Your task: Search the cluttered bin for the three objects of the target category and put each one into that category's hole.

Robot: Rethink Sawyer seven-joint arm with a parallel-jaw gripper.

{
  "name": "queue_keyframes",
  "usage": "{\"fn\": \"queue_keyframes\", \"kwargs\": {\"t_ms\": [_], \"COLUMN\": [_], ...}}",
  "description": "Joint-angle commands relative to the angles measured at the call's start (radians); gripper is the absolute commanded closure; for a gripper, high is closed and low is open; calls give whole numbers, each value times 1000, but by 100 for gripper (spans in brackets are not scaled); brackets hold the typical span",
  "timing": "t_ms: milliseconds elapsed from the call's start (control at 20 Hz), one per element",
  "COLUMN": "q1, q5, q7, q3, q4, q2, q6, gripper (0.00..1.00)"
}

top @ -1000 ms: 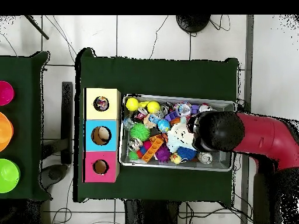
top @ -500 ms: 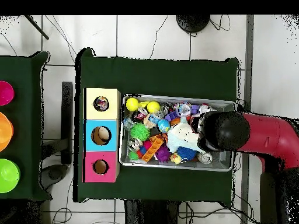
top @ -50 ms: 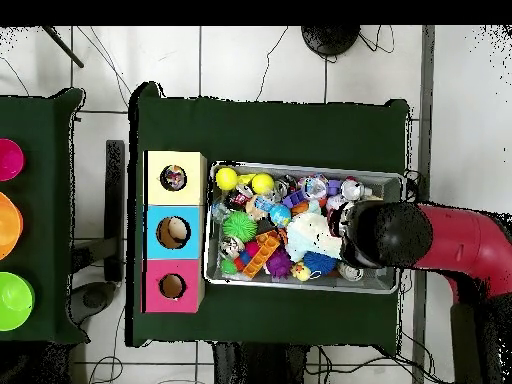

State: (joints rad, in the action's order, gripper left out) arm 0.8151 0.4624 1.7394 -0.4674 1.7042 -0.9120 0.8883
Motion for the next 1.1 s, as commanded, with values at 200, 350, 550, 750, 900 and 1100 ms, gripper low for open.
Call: {"fn": "queue_keyframes", "kwargs": {"t_ms": [200,350,550,750,900,1100], "q1": [74,79,85,73,50,1], "q5": [179,219,233,215,179,135], "q7": [-202,-169,-150,-130,-122,-96], "q3": [-57,-49,-55,-63,-76,-82], "q4": [228,240,241,233,221,199], "q2": [97,129,137,132,107,74], "q6": [-245,-296,-311,-287,-239,-186], "gripper": [100,100,100,0,0,0]}}
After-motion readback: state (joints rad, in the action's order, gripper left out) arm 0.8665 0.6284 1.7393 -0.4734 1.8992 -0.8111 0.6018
